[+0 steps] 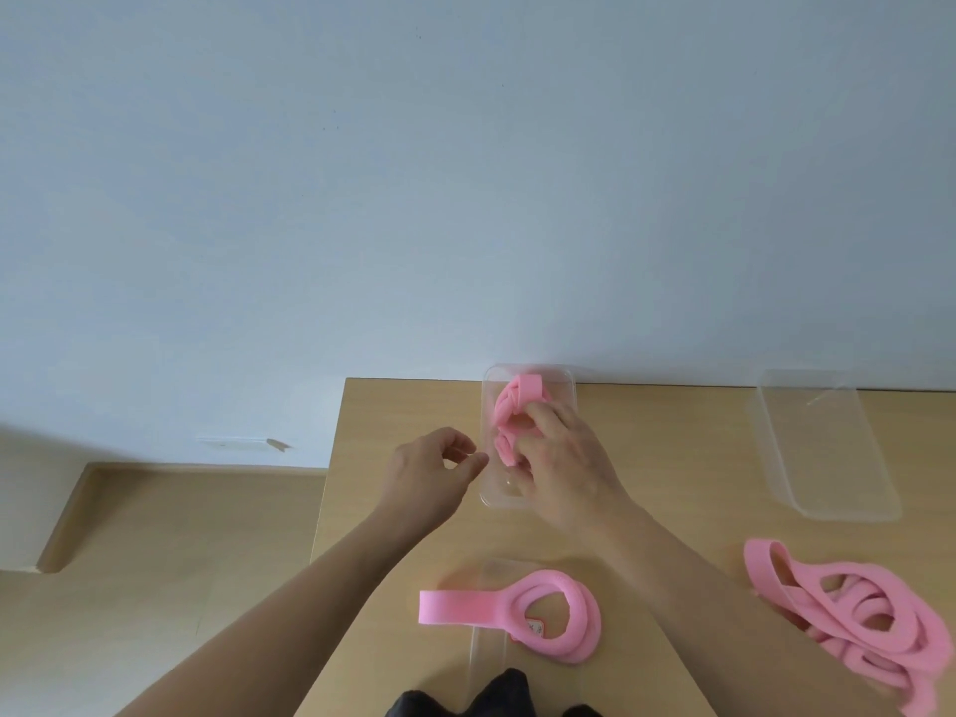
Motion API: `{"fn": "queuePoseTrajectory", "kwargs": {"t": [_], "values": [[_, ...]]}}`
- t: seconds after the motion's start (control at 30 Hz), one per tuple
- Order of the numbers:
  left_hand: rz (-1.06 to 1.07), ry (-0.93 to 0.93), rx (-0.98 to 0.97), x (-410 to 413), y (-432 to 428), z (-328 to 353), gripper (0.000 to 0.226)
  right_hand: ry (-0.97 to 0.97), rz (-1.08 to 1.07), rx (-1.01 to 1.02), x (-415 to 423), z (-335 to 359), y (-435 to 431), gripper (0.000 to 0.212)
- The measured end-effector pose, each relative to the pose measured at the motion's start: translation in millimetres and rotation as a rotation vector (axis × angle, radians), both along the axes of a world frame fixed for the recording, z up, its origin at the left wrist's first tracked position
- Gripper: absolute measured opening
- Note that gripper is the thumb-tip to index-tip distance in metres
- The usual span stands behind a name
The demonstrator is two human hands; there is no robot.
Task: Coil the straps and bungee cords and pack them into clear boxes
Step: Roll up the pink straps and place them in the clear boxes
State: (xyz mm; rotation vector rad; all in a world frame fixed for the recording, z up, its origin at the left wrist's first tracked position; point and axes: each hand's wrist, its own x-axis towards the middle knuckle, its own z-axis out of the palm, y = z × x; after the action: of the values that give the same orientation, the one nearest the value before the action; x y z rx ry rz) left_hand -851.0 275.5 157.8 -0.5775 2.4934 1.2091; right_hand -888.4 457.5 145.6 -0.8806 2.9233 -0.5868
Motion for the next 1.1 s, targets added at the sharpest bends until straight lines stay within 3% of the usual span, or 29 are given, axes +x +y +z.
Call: {"fn": "queuePoseTrajectory", "kwargs": {"t": [0.1, 0.2, 0.33, 0.4, 0.5, 0.57, 0.7, 0.87, 0.93, 1.0, 1.1], "values": [[-0.024, 0.061, -0.023, 12, 0, 5, 0.013, -0.078, -0.039, 0.003, 13, 6, 13, 0.021], [-0.045, 0.111, -0.047, 26, -1, 7, 0.010, -0.027, -0.131, -0.079, 37, 12, 26, 0.031], [-0.108, 0.133, -0.085, 43, -3, 7, 0.010, 0.041, -0.330, -0.126, 79, 6, 40, 0.016], [-0.142, 0.152, -0.089, 51, -1, 8, 0.010, -0.081, -0.410, -0.028, 101, 6, 43, 0.012], [-0.195, 0.167, -0.090, 62, 4, 11, 0.010, -0.323, -0.369, 0.290, 128, 4, 39, 0.025], [-0.234, 0.166, -0.085, 69, 7, 15, 0.010, -0.358, -0.351, 0.333, 140, 7, 35, 0.025], [-0.359, 0.147, -0.057, 80, 5, 25, 0.017, -0.329, -0.439, 0.122, 149, 28, 27, 0.008], [-0.612, 0.053, -0.006, 93, 4, 46, 0.057, -0.285, -0.509, -0.313, 155, 72, 18, 0.007], [-0.641, 0.073, 0.050, 101, 4, 54, 0.052, -0.230, -0.481, -0.387, 156, 95, 16, 0.010], [-0.611, 0.102, 0.157, 107, 4, 67, 0.033, -0.138, -0.450, -0.431, 158, 121, 13, 0.017], [-0.538, 0.145, 0.390, 111, 5, 93, 0.011, 0.032, -0.457, -0.486, 163, 156, 11, 0.009]]}}
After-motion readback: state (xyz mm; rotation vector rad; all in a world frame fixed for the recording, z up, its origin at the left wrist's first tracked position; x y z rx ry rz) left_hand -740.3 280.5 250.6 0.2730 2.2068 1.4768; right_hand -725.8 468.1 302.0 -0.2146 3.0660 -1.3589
